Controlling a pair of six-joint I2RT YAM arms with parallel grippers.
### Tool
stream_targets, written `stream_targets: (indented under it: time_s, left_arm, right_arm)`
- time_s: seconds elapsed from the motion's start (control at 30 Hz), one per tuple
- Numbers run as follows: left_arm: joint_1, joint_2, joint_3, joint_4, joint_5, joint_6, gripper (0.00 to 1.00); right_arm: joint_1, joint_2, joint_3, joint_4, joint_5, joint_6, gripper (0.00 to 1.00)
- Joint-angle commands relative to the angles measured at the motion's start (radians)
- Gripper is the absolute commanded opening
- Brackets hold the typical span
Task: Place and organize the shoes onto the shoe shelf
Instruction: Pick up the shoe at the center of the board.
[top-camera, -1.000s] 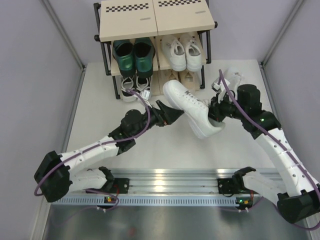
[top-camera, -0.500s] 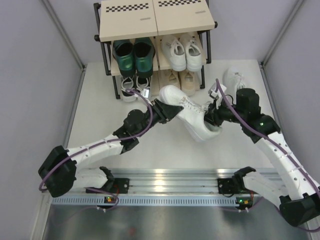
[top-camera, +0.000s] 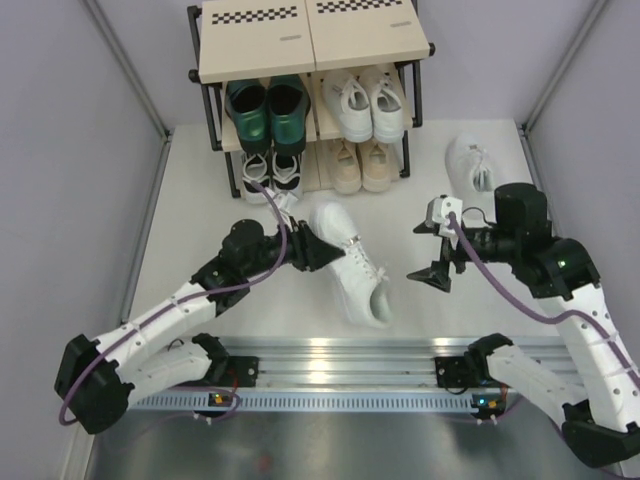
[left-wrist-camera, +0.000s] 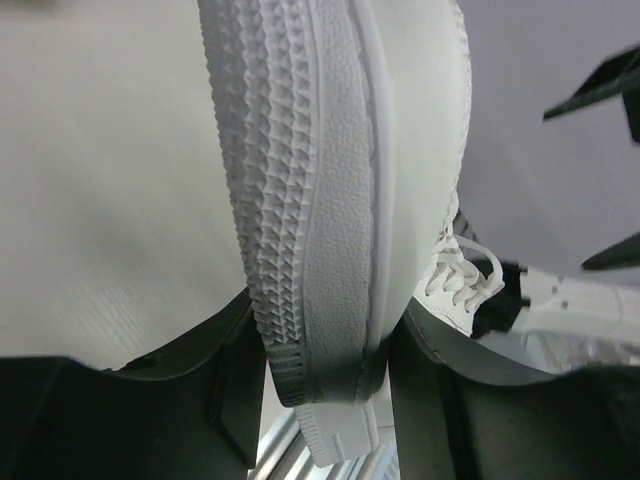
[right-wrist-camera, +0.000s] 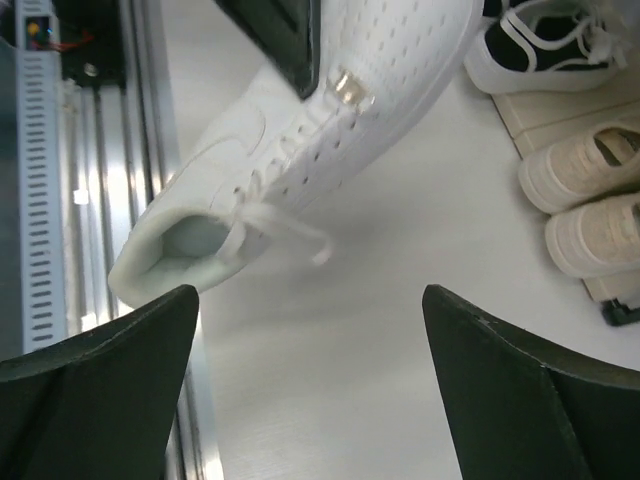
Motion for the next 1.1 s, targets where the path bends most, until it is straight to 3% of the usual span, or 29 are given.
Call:
stream_targets:
  time_s: [0.0,0.07,0.27,0.53,0.67,0.83,0.93,1.03,1.07]
  left_arm:
    - [0.000,0.027,0.076,0.014,0.404,0.143,0.00]
    - [-0.002,0.056,0.105,0.026,0.502,0.171,0.00]
    - [-0.019,0.095,0.194,0.025,0.639,0.226,0.00]
    - [-0.054,0.142,0.263,0.026,0.739,0.215,0.00]
    - [-0.061,0.156,0.268,0.025,0.707,0.227,0.00]
    - [-0.061,0.154,0.278,0.052,0.680,0.232,0.00]
    - [-0.061,0.161,0.277,0.091,0.674,0.209,0.00]
    - [-0.061,0.173,0.275,0.100,0.665,0.200,0.00]
    - [-0.061,0.173,0.271,0.106,0.654,0.197,0.00]
  right_arm:
    - [0.011,0.108,0.075,0.011,-0.244,0.077,0.93]
    - [0.019,0.165,0.100,0.137,-0.276,0.215,1.00]
    - [0.068,0.376,0.213,0.210,-0.291,0.400,0.99]
    - [0.117,0.460,0.223,0.227,-0.358,0.411,0.99]
    - [0.132,0.469,0.207,0.230,-0.479,0.423,0.99]
    - [0.145,0.445,0.154,0.224,-0.500,0.398,0.99]
    - [0.148,0.416,0.112,0.259,-0.504,0.415,0.92]
    - [0.148,0.413,0.114,0.275,-0.539,0.431,0.64]
    - [0.148,0.413,0.120,0.275,-0.544,0.431,0.47]
